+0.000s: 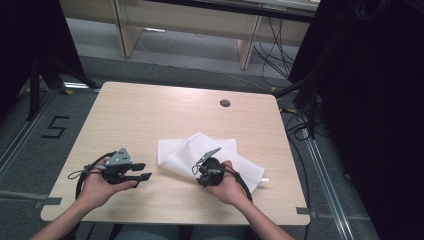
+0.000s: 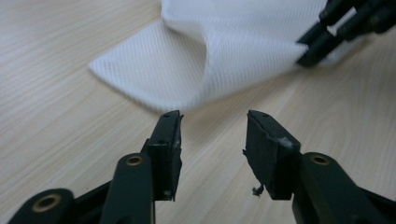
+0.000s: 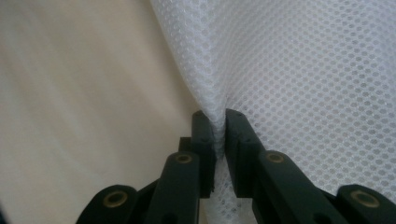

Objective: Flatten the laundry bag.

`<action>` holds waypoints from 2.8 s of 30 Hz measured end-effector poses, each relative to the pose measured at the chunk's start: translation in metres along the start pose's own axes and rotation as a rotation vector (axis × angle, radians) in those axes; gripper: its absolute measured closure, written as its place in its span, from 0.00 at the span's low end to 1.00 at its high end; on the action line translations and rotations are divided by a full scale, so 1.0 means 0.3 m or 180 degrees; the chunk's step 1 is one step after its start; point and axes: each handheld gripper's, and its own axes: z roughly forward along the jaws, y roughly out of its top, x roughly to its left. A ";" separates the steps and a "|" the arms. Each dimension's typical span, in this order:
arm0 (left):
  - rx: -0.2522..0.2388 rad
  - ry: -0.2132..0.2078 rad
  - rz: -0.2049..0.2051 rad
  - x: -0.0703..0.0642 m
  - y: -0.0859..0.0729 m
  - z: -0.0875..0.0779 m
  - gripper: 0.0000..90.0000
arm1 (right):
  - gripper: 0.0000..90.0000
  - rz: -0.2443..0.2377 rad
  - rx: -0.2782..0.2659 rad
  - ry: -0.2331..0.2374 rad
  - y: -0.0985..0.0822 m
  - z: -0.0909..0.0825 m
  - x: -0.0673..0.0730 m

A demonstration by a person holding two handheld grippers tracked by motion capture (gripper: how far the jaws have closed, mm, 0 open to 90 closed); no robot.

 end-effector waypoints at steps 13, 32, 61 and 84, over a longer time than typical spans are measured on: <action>-0.0009 -0.0377 0.0120 -0.111 0.108 0.001 0.84 | 0.44 0.0227 -0.0400 -0.0108 0.020 -0.181 -0.149; 0.0832 -0.0457 0.0855 -0.186 0.183 0.277 0.84 | 0.83 0.0017 0.0082 -0.0411 -0.011 -0.012 -0.324; 0.0696 -0.0256 0.0339 -0.120 0.135 0.310 0.87 | 0.99 -0.0259 -0.0738 -0.0549 0.148 -0.253 -0.190; 0.0650 -0.0097 0.0171 -0.085 0.128 0.301 0.86 | 0.99 -0.0356 -0.0898 -0.0522 0.143 -0.335 -0.146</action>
